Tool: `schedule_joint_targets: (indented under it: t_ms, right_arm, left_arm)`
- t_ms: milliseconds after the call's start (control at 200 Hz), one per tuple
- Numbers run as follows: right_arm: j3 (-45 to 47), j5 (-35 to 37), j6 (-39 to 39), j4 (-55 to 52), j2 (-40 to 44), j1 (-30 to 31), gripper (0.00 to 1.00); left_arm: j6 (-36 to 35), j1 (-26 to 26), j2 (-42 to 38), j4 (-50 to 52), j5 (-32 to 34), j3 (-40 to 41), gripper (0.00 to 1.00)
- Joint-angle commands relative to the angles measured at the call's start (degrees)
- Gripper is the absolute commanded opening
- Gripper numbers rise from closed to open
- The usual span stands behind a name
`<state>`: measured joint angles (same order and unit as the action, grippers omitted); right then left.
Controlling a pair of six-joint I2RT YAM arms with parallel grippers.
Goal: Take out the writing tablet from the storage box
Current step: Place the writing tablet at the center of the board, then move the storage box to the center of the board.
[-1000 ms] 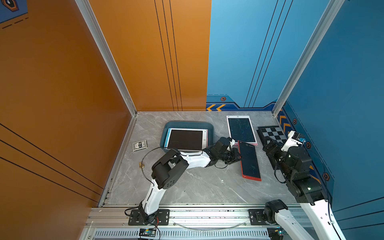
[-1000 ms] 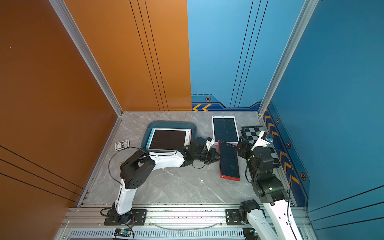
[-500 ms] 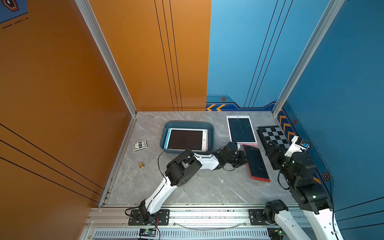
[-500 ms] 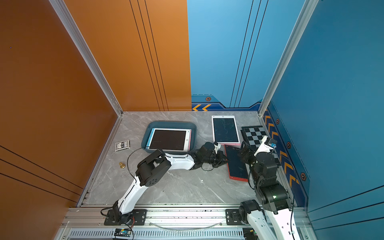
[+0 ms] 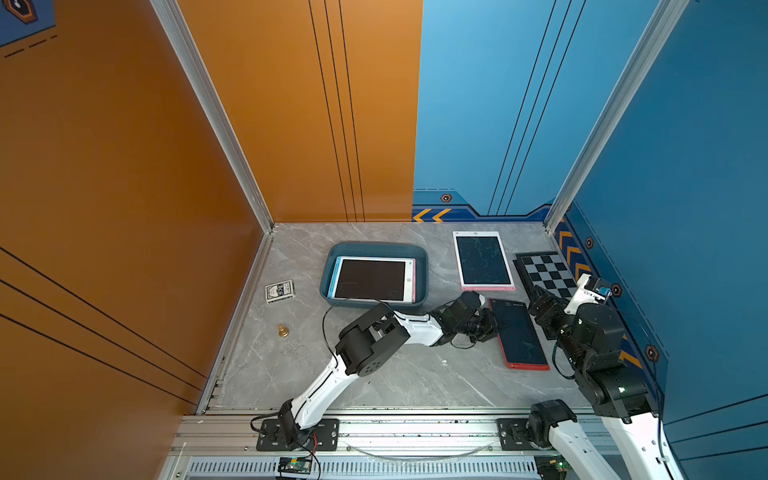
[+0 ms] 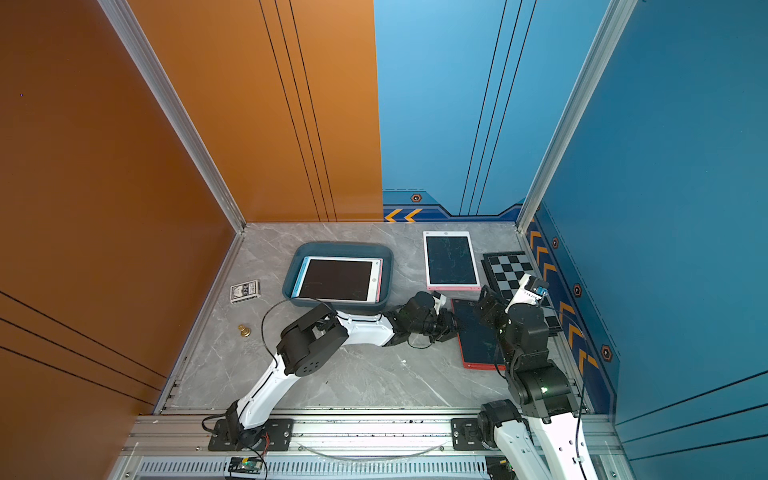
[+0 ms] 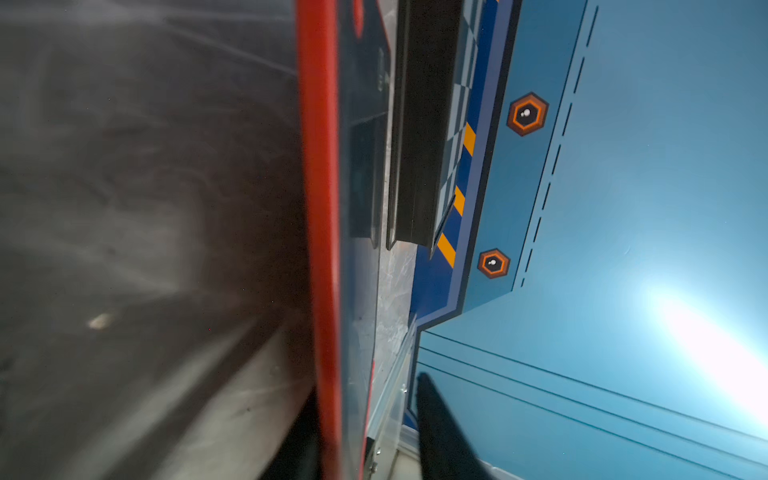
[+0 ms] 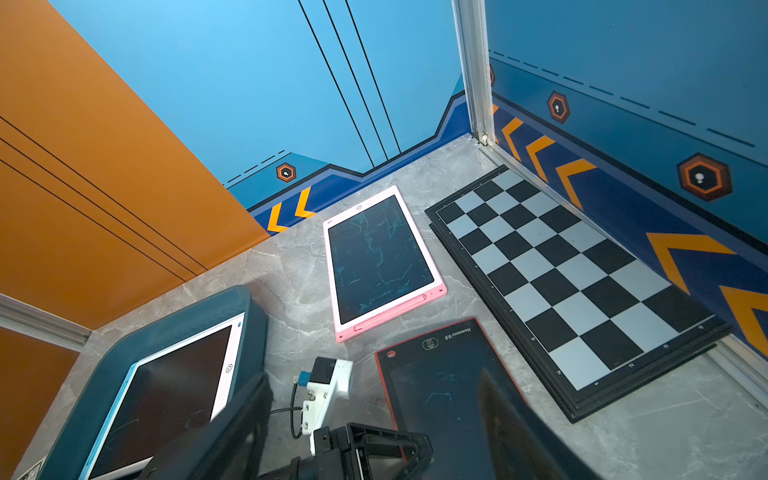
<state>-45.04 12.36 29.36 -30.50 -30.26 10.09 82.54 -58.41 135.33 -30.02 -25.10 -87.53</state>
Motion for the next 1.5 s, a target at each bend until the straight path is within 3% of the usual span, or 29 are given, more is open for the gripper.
schedule_joint_targets:
  t_ms: [0, 205, 385, 486, 506, 596, 956, 1176, 1316, 1492]
  right_arm:
    - [0.74, -0.50, -0.01, -0.09, -0.32, -0.38, 0.80]
    - [0.74, -0.76, 0.39, 0.40, -1.09, -0.47, 0.80]
    - [0.68, -1.19, 0.91, 1.52, -2.90, -0.49, 0.79]
    - [0.42, -1.28, 1.22, 2.45, -4.31, -0.47, 0.79]
    - [0.31, -1.29, 1.30, 2.67, -4.62, -0.43, 0.79]
    - [-0.38, -1.13, 1.31, 3.46, -6.38, -0.39, 0.78]
    - [-4.40, 3.06, 1.27, 8.11, -18.84, 4.68, 0.75]
    - [-8.83, 4.24, 1.39, 14.26, -32.52, 10.69, 0.74]
    - [-14.59, 3.91, 0.79, 16.50, -43.94, 15.80, 0.73]
    - [-21.16, 1.33, 1.46, 18.25, -57.50, 20.95, 0.69]
  left_arm:
    - [0.12, -0.55, 1.05, 0.59, -0.71, -0.36, 0.47]
    - [-3.23, -0.32, -1.01, 5.47, -0.59, -0.89, 0.65]
    - [-9.52, 0.46, -4.81, 13.55, 0.72, -1.16, 0.82]
    - [-12.42, 0.96, -6.74, 17.66, 1.17, -1.25, 0.85]
    - [-13.09, 1.25, -7.14, 18.42, 1.19, -1.22, 0.91]
    - [-16.68, 2.19, -9.56, 22.92, 2.20, -1.00, 0.97]
    - [-40.88, 9.93, -30.53, 43.12, 10.40, 3.49, 0.99]
    - [-47.20, 23.30, -44.44, 52.16, 17.41, 14.05, 0.98]
    - [-51.66, 30.92, -46.31, 58.09, 22.06, 16.58, 0.99]
    - [-56.29, 34.95, -42.81, 62.37, 28.76, 15.76, 0.98]
